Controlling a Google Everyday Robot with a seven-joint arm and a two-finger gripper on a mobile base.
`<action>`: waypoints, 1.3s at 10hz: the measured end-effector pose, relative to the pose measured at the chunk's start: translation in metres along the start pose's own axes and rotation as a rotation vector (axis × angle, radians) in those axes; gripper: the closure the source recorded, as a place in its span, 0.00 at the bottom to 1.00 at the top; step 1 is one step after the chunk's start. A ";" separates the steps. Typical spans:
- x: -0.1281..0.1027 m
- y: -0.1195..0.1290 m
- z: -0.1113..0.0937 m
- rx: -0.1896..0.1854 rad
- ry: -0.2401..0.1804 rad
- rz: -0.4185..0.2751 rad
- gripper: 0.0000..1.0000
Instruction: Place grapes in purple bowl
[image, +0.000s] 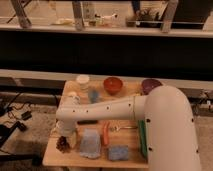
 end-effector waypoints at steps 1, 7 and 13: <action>0.000 0.000 0.001 0.002 -0.003 0.001 0.20; -0.005 0.003 0.006 0.008 -0.061 -0.021 0.20; -0.008 0.004 0.006 -0.002 -0.052 -0.066 0.22</action>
